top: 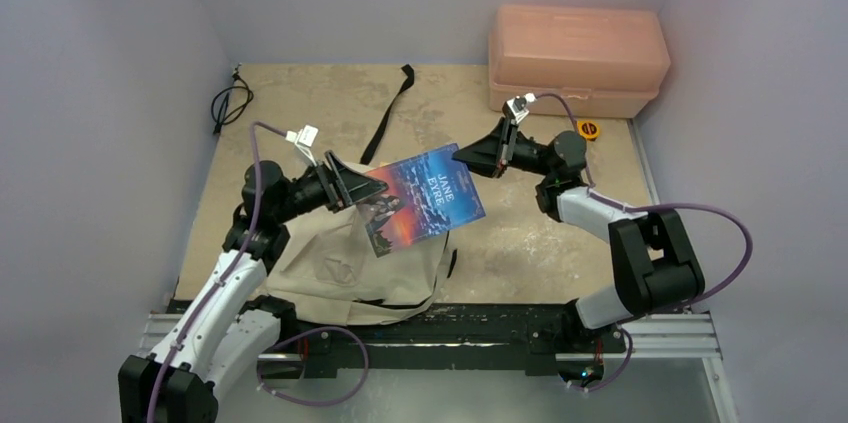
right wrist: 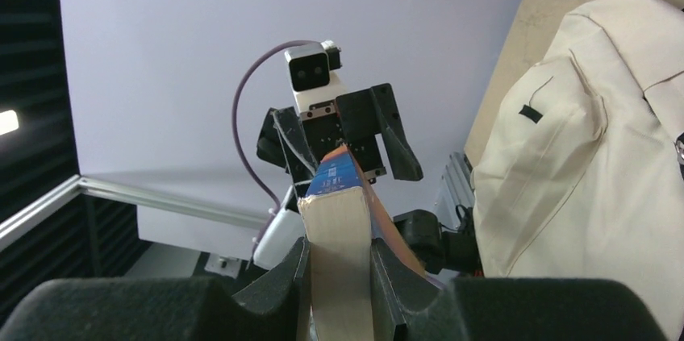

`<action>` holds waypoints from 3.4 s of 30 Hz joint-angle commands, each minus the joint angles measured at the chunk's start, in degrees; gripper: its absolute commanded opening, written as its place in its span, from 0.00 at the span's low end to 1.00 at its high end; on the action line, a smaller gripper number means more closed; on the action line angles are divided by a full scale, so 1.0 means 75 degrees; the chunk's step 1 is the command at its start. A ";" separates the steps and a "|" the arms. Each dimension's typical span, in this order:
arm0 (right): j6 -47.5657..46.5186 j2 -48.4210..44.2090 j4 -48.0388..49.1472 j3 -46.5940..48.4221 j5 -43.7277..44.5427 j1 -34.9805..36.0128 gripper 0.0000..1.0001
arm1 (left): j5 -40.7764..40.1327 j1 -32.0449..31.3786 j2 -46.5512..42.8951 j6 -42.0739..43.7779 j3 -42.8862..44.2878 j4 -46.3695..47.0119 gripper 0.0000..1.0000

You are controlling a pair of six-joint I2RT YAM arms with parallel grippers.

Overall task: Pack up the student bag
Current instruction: Pick up the book from the center of the board, then place the book in the student bag.

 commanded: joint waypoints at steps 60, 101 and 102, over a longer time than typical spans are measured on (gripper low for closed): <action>-0.1888 -0.1594 0.1161 -0.1797 -0.1268 0.1274 0.01 | 0.3301 0.0000 0.2506 0.0655 0.2212 0.0546 0.00; -0.7812 -0.5611 -1.1723 0.1890 0.8069 0.0389 0.00 | -0.8766 -0.7391 0.5755 0.2655 0.5634 -0.6182 0.76; -0.7843 -0.5626 -1.1708 0.1875 0.8020 0.0385 0.00 | -0.8798 -0.7451 0.5831 0.2659 0.5650 -0.6179 0.77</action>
